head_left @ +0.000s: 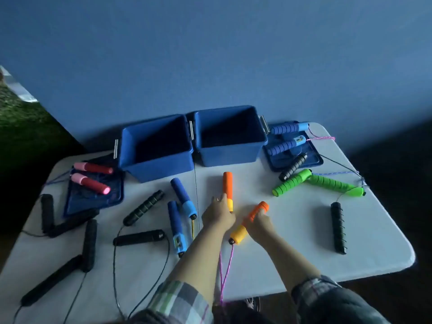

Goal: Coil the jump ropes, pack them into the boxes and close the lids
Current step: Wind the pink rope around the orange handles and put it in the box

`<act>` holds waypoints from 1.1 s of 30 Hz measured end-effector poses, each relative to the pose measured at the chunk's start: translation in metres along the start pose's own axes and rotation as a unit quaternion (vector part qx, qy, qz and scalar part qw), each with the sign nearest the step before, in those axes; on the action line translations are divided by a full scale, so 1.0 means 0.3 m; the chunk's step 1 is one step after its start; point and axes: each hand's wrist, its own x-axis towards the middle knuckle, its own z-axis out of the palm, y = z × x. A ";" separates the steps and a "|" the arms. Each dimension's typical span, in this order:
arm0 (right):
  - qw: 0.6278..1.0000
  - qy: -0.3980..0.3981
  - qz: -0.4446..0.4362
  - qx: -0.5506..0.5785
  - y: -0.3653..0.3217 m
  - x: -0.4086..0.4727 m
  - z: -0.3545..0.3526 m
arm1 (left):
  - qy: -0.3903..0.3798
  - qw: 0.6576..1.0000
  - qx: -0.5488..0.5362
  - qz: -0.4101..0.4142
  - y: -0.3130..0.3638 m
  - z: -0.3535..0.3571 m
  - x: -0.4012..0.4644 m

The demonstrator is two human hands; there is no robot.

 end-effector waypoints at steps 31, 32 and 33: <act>0.990 0.050 -0.114 0.060 -0.039 0.272 -0.121 | -0.011 0.967 -0.248 -0.048 0.045 0.151 0.084; 0.991 0.042 -0.114 0.060 -0.035 0.273 -0.115 | -0.014 0.967 -0.249 -0.047 0.050 0.151 0.080; 0.991 0.035 -0.120 0.054 -0.030 0.274 -0.110 | -0.015 0.966 -0.254 -0.048 0.054 0.152 0.077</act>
